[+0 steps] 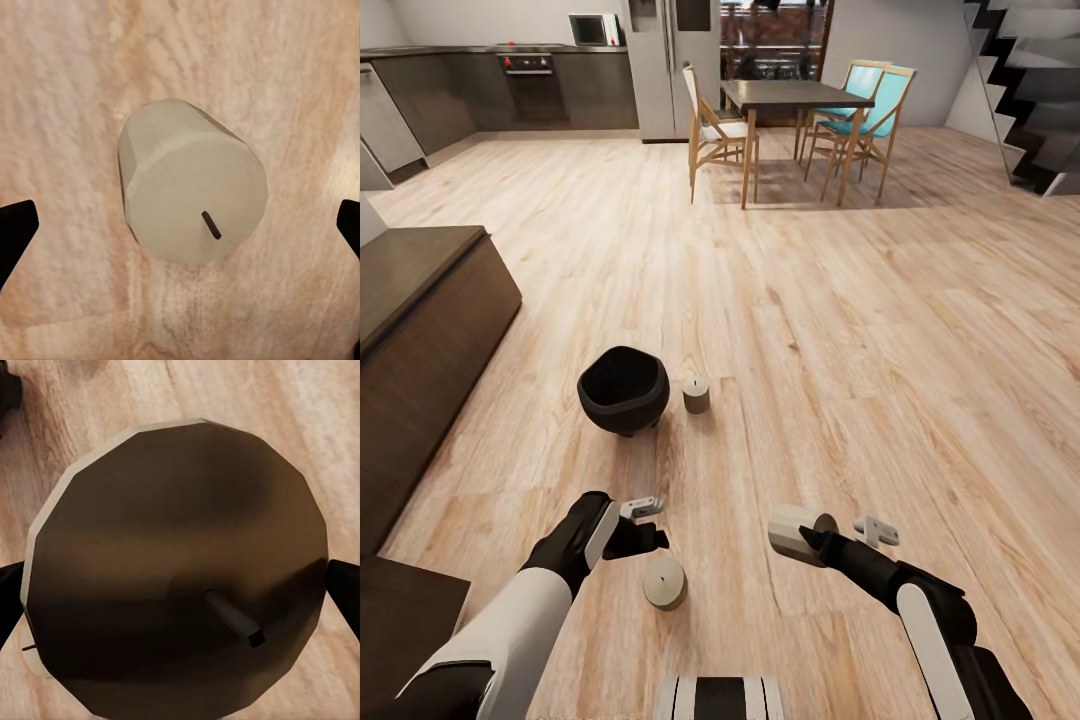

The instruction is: Place each of the two pumpkins and all three candles from the living room inside a cabinet in the living room (use any cabinet), then make sure every cabinet is closed, and position the cauldron so it is next to a table in the living room.

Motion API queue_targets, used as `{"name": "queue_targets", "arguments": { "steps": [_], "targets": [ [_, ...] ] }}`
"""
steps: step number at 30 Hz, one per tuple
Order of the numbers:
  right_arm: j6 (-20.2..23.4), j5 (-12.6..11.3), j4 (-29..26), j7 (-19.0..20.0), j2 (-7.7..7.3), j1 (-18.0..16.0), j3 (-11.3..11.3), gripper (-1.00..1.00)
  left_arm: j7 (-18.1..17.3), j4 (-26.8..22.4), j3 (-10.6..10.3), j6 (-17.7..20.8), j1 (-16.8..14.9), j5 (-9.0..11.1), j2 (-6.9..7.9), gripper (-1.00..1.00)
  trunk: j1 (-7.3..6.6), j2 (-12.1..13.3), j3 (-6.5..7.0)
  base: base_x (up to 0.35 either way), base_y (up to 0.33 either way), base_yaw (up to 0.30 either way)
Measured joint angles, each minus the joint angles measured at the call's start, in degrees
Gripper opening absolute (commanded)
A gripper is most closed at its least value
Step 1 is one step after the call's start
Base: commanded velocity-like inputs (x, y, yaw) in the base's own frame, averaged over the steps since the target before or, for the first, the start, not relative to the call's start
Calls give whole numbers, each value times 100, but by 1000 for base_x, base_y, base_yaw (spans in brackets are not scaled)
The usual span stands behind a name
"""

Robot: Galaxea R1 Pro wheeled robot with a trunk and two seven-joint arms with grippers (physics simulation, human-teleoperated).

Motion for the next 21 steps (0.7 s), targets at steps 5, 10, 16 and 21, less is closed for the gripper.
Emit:
{"name": "queue_targets", "arguments": {
  "steps": [5, 10, 16, 21],
  "targets": [
    [0, 11, 1, 0, 0, 0, 0, -100, 2, 0, -3, -2, 0, -9, 0, 100, -1, 0, 0, 57, -39, 0],
    [0, 27, 8, 0, 0, 0, 0, -100, 3, 2, -1, -2, 0, -19, 0, 100, 0, 0, 0, 63, -51, 0],
    [1, 30, 9, 0, 0, 0, 0, -100, 3, -1, 0, 1, 0, -17, 0, 100, 0, 0, 0, 11, -52, 0],
    [0, 28, 9, 0, 0, 0, 0, -100, 3, -2, 0, 6, 0, -19, 0, 100, 0, 0, 0, 1, -15, 0]
  ]
}}
